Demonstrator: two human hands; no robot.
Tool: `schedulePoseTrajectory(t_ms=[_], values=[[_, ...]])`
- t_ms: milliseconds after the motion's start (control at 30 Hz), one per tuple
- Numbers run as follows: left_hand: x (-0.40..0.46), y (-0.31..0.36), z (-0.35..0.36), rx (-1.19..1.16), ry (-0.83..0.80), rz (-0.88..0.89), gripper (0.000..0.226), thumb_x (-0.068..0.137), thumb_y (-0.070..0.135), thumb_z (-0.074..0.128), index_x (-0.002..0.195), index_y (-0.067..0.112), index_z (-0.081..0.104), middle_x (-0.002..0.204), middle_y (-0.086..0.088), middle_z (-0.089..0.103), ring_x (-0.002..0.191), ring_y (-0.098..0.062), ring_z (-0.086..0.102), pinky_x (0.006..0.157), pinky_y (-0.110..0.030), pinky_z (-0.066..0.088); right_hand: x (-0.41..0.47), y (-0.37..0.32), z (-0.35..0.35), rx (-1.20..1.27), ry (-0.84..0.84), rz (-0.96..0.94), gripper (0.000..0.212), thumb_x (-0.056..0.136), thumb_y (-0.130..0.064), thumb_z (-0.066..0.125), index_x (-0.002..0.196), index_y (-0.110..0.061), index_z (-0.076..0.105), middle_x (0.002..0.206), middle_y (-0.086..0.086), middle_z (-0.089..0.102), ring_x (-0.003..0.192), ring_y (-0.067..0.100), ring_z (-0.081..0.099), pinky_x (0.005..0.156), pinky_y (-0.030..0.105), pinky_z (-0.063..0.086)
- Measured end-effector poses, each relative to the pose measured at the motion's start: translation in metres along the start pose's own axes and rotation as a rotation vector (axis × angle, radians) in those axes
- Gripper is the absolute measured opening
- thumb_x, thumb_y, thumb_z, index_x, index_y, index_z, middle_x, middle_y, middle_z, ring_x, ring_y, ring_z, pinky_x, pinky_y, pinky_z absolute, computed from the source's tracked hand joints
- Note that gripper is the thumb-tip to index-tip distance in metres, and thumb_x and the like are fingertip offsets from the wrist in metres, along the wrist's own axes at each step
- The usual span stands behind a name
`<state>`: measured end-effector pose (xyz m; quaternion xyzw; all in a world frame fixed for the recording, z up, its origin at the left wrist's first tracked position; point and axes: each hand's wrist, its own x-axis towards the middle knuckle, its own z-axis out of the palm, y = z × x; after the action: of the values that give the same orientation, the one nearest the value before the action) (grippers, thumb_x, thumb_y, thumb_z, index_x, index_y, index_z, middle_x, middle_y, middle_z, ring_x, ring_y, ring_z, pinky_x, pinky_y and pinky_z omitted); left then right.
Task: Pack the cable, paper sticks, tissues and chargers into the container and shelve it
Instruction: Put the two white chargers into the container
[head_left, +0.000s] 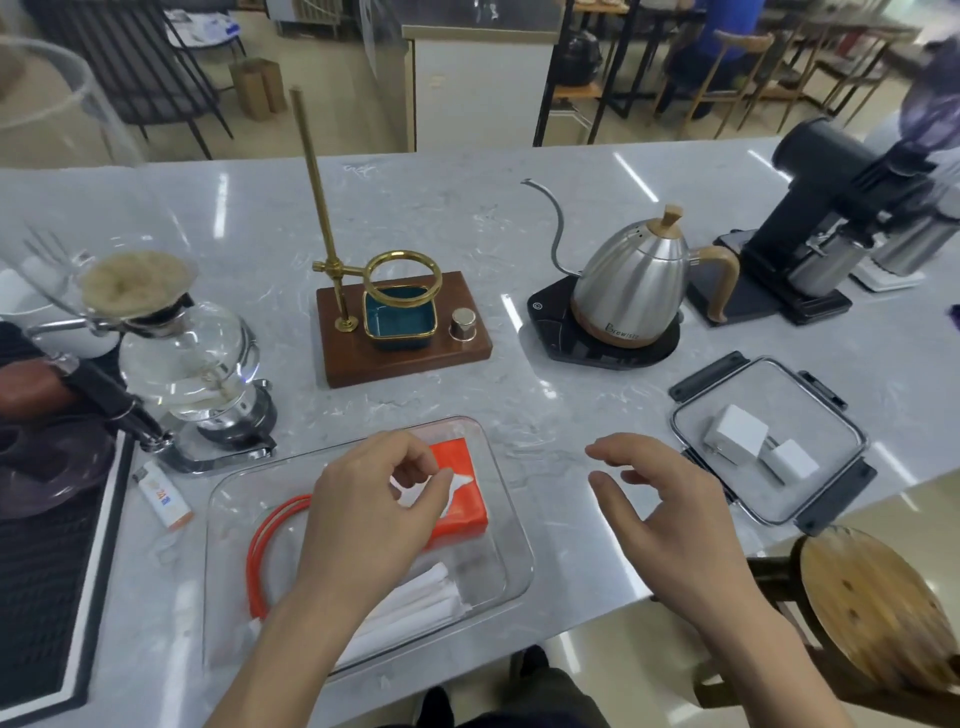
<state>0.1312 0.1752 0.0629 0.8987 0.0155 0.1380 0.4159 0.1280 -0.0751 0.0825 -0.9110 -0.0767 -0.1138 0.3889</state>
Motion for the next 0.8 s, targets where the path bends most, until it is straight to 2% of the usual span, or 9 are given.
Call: schedulePoseTrajectory(t_ms=[100, 167, 300, 400, 500, 667, 800], values=[[0.006, 0.015, 0.012, -0.002, -0.013, 0.052, 0.029, 0.069, 0.015, 0.084, 0.067, 0.029, 0.058, 0.071, 0.013, 0.063, 0.072, -0.004, 0.059, 0.062, -0.014, 0.044, 0.001, 0.011, -0.013, 0.0, 0.017, 0.032, 0.024, 0.086, -0.017, 0.068, 0.103, -0.033, 0.069, 0.108, -0.028, 0.064, 0.107, -0.003, 0.059, 0.085, 0.012, 0.046], [0.007, 0.021, 0.017, -0.01, -0.025, 0.066, 0.03, 0.069, 0.016, 0.083, 0.067, 0.03, 0.057, 0.081, 0.014, 0.064, 0.073, -0.002, 0.06, 0.062, -0.01, 0.043, 0.002, 0.017, -0.018, -0.002, 0.008, 0.051, 0.023, 0.087, -0.018, 0.068, 0.104, -0.033, 0.069, 0.11, -0.029, 0.064, 0.108, -0.003, 0.058, 0.085, 0.01, 0.046], [0.016, 0.042, 0.039, 0.006, -0.061, 0.107, 0.028, 0.072, 0.019, 0.083, 0.07, 0.031, 0.058, 0.067, 0.014, 0.061, 0.073, -0.008, 0.06, 0.062, -0.015, 0.045, 0.006, 0.037, -0.041, -0.01, -0.002, 0.069, 0.023, 0.087, -0.021, 0.066, 0.105, -0.034, 0.069, 0.11, -0.03, 0.062, 0.107, -0.007, 0.056, 0.085, 0.008, 0.044], [0.023, 0.071, 0.065, 0.036, -0.095, 0.132, 0.024, 0.075, 0.024, 0.08, 0.072, 0.033, 0.058, 0.068, 0.019, 0.06, 0.076, -0.005, 0.059, 0.056, -0.012, 0.043, 0.01, 0.061, -0.069, -0.016, 0.008, 0.096, 0.022, 0.087, -0.02, 0.067, 0.106, -0.033, 0.069, 0.107, -0.025, 0.065, 0.105, -0.006, 0.057, 0.086, 0.005, 0.043], [0.03, 0.09, 0.084, 0.045, -0.116, 0.154, 0.022, 0.077, 0.024, 0.079, 0.074, 0.033, 0.059, 0.069, 0.021, 0.061, 0.079, -0.005, 0.06, 0.057, -0.011, 0.044, 0.014, 0.079, -0.084, 0.018, 0.028, 0.112, 0.022, 0.087, -0.012, 0.069, 0.104, -0.026, 0.071, 0.104, -0.016, 0.069, 0.1, -0.004, 0.06, 0.082, 0.003, 0.042], [0.041, 0.131, 0.142, -0.013, -0.173, 0.201, 0.022, 0.077, 0.022, 0.078, 0.077, 0.035, 0.06, 0.07, 0.019, 0.061, 0.076, -0.005, 0.061, 0.061, -0.01, 0.044, 0.021, 0.121, -0.123, -0.002, 0.052, 0.152, 0.018, 0.088, -0.016, 0.069, 0.104, -0.025, 0.071, 0.104, -0.02, 0.068, 0.103, -0.006, 0.058, 0.086, 0.008, 0.043], [0.044, 0.149, 0.182, -0.052, -0.258, 0.19, 0.018, 0.078, 0.024, 0.076, 0.082, 0.034, 0.062, 0.074, 0.016, 0.061, 0.077, -0.007, 0.06, 0.063, -0.013, 0.045, 0.024, 0.153, -0.142, -0.036, 0.045, 0.222, 0.021, 0.088, -0.018, 0.069, 0.107, -0.028, 0.07, 0.107, -0.02, 0.066, 0.104, -0.007, 0.058, 0.086, 0.004, 0.041]])
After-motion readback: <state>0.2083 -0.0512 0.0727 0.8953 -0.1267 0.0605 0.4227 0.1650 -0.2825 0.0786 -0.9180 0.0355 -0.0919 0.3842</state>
